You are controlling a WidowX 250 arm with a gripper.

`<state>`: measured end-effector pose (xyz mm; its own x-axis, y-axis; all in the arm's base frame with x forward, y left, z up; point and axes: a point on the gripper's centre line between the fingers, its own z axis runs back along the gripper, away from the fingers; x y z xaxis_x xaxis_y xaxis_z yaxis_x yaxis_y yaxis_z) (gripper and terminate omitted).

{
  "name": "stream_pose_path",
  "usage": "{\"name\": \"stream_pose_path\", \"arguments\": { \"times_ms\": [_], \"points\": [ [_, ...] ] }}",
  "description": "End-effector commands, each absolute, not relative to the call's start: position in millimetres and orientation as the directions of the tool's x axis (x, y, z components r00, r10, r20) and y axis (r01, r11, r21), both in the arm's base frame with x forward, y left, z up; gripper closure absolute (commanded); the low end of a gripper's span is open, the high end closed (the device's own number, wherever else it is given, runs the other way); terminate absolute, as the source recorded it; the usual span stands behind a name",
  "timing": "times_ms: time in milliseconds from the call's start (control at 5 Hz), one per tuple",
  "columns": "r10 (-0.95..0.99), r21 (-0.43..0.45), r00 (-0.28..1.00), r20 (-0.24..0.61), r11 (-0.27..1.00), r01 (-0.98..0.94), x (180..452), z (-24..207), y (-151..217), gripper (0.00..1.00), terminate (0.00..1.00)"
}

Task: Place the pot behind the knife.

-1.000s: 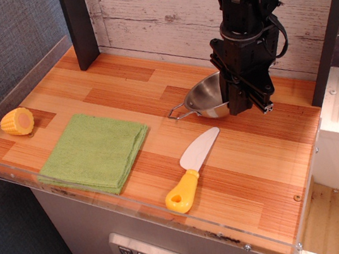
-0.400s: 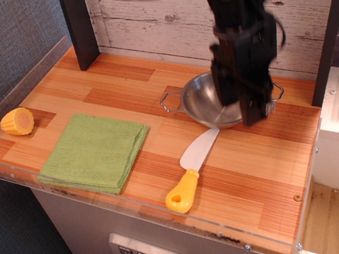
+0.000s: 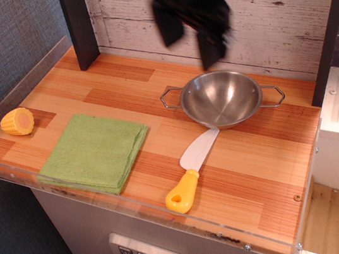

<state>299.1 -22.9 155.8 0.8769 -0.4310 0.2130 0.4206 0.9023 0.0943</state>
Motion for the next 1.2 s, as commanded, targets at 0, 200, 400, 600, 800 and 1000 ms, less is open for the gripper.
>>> {"name": "stream_pose_path", "arguments": {
  "times_ms": [0, 200, 400, 600, 800, 1000],
  "points": [
    [-0.178, 0.242, 0.977, 0.121, 0.959, 0.145, 252.3, 145.3, 31.6, 0.00, 0.00],
    [-0.190, 0.135, 0.975, 0.112, 0.975, 0.174, 245.1, 127.5, 40.4, 0.00, 0.00],
    [-0.186, 0.062, 0.975, 0.118, 0.982, 0.179, 243.1, 119.9, 41.3, 0.00, 0.00],
    [-0.197, 0.019, 0.975, 0.107, 0.980, 0.196, 240.4, 111.7, 42.7, 0.00, 0.00],
    [-0.163, 0.133, 0.985, 0.054, 0.979, 0.155, 239.1, 107.5, 42.8, 0.00, 0.00],
    [-0.149, 0.163, 0.987, 0.054, 0.977, 0.138, 237.5, 108.2, 40.8, 0.00, 0.00]
  ]
}}
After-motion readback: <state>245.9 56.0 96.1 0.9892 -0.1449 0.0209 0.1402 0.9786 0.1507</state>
